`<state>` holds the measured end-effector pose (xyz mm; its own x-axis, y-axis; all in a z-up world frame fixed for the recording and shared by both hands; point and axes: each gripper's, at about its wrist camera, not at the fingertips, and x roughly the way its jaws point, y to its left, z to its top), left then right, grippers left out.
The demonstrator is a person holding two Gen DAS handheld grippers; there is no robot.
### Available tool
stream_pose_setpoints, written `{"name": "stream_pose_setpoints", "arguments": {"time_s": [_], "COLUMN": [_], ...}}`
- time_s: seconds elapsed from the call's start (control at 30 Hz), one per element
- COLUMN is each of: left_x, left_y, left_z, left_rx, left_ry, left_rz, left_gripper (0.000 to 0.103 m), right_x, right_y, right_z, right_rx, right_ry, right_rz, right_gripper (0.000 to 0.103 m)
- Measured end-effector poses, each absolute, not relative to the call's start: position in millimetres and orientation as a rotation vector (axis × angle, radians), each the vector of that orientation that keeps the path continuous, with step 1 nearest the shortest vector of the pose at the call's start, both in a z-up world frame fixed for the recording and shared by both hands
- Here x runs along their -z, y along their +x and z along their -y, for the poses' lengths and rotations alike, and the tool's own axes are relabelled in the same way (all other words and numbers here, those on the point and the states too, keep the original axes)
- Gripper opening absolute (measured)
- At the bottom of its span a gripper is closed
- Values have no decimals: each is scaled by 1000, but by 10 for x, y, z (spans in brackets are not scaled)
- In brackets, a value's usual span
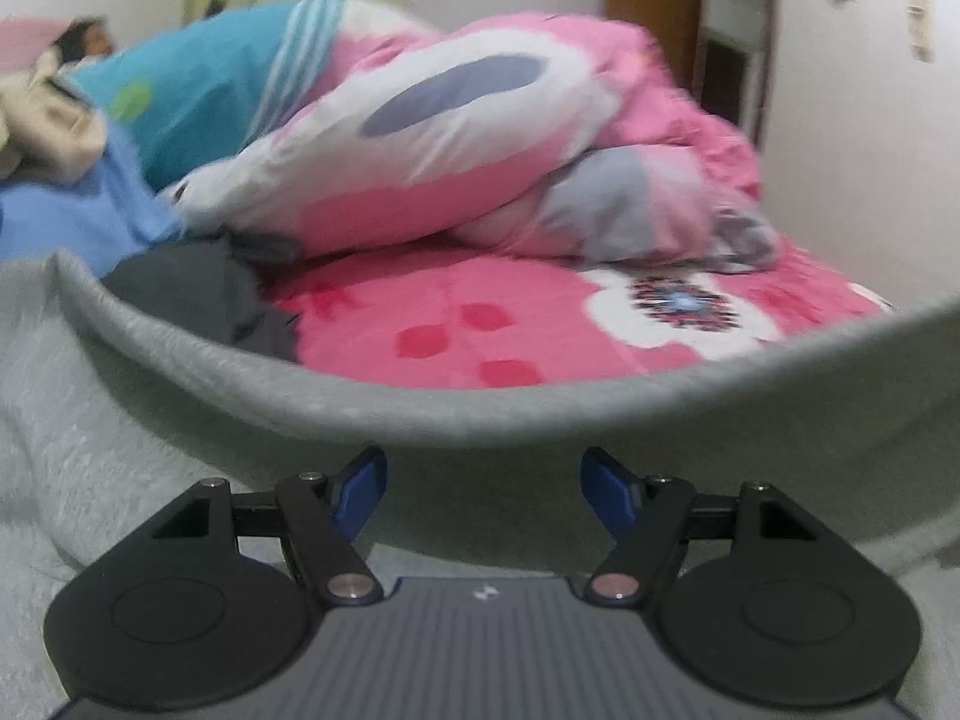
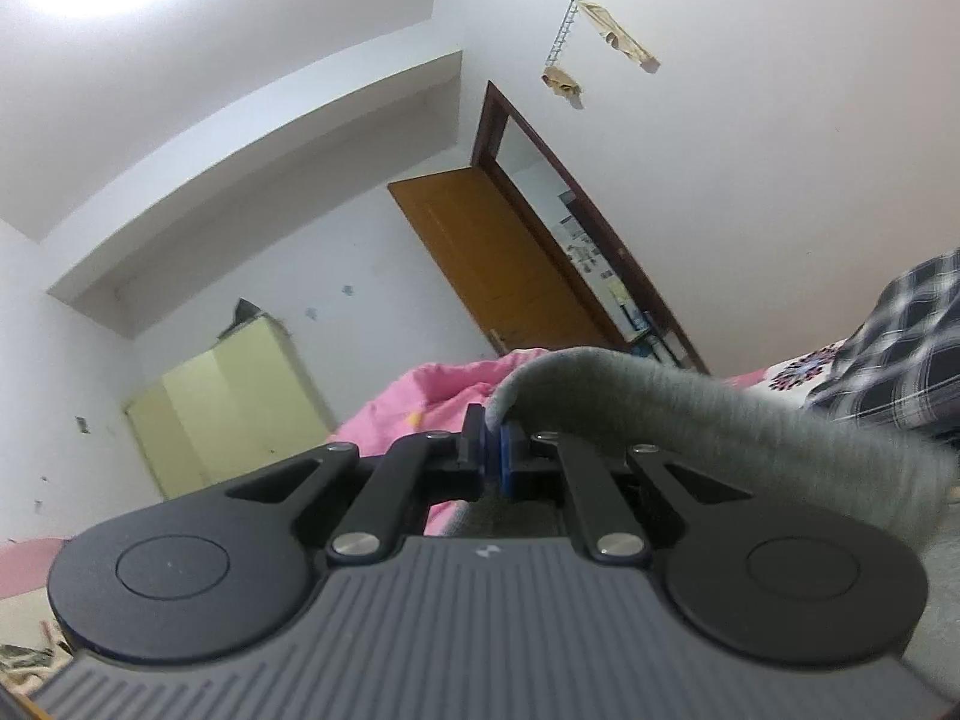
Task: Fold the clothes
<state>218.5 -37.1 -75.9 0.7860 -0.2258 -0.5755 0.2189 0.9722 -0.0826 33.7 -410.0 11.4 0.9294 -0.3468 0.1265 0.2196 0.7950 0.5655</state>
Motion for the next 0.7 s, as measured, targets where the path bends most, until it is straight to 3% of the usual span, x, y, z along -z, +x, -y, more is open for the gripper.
{"name": "stream_pose_setpoints", "arguments": {"time_s": [0.2,0.6,0.7], "left_x": [788,903,860], "left_y": [2596,3231,3190], "left_z": [264,-176,-173], "left_rx": [160,52,61], "left_ry": [-95,-403,-397], "left_rz": [-627,-648,-640], "left_gripper": [72,73,74], "right_x": [-20,978,1149], "right_y": [951,2679,2992], "right_z": [4276,5273,5494], "right_rx": [310,303,292], "right_ry": [527,796,846], "right_rz": [170,-320,-409], "right_gripper": [3,12,26]}}
